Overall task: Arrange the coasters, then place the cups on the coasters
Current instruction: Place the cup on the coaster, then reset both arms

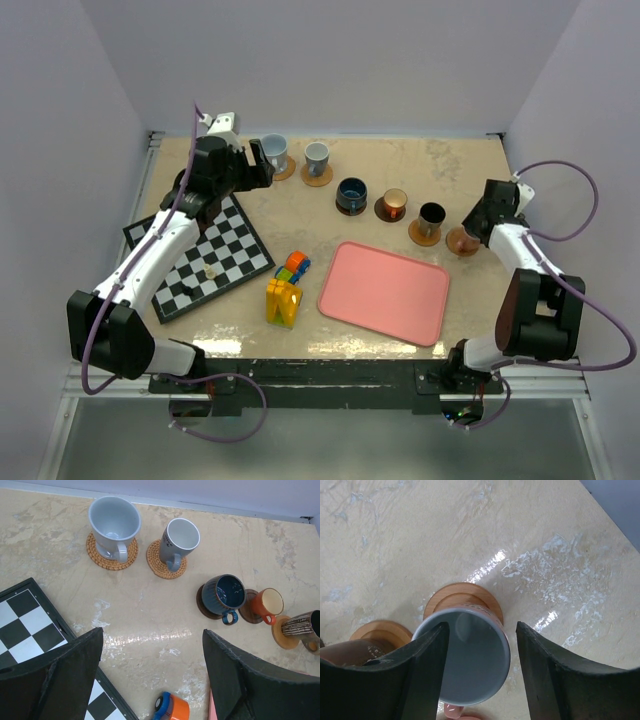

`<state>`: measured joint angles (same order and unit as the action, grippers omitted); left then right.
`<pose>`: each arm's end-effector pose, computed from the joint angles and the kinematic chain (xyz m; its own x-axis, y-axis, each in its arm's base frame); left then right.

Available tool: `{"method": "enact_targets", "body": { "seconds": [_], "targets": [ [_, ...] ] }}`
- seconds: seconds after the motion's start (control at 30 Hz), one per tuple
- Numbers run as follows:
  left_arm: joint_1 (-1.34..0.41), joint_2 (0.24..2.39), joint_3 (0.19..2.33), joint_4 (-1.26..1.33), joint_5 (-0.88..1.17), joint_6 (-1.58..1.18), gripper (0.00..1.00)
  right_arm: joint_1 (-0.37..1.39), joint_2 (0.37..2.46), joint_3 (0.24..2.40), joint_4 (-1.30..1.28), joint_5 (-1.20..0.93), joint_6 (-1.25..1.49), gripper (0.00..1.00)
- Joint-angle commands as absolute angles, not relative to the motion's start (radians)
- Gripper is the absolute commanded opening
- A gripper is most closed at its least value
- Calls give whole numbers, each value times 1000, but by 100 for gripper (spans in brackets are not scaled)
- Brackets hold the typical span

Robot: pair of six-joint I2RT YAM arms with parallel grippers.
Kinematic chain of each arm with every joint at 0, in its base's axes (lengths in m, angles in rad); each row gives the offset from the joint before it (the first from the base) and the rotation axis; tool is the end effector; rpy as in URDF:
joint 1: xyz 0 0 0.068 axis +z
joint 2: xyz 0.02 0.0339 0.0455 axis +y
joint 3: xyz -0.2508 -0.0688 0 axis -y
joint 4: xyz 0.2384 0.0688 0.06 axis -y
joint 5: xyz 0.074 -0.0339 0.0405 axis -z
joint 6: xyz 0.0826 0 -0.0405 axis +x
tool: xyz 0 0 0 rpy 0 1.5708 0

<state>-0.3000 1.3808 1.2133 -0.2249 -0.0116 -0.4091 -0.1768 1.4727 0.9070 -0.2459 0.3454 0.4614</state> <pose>0.3465 -0.1062 0.3193 -0.4487 -0.2776 -0.8495 0.1164 0.9243 -0.3635 0.3232 -0.0862 0.1759 -0.4636 0.5084 -0.7257 0.6715 0.7359 0.0865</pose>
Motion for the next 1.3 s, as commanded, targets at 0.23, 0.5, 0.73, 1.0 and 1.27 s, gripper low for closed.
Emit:
{"method": "enact_targets", "body": {
  "seconds": [0.23, 0.5, 0.73, 1.0, 1.27],
  "targets": [
    [-288, 1333, 1203, -176, -9, -419, 85, -176, 1420, 913, -201, 339, 448, 57],
    [-288, 1310, 1187, -186, -18, -422, 85, -176, 1420, 893, -180, 313, 442, 42],
    [-288, 1301, 1186, -195, -25, -420, 85, -176, 1445, 896, -164, 290, 411, 23],
    [-288, 1293, 1186, -201, -28, -420, 85, -176, 1456, 902, -143, 293, 357, 18],
    [-288, 1293, 1187, -206, -25, -420, 85, -176, 1424, 910, -135, 281, 331, 34]
  ]
}}
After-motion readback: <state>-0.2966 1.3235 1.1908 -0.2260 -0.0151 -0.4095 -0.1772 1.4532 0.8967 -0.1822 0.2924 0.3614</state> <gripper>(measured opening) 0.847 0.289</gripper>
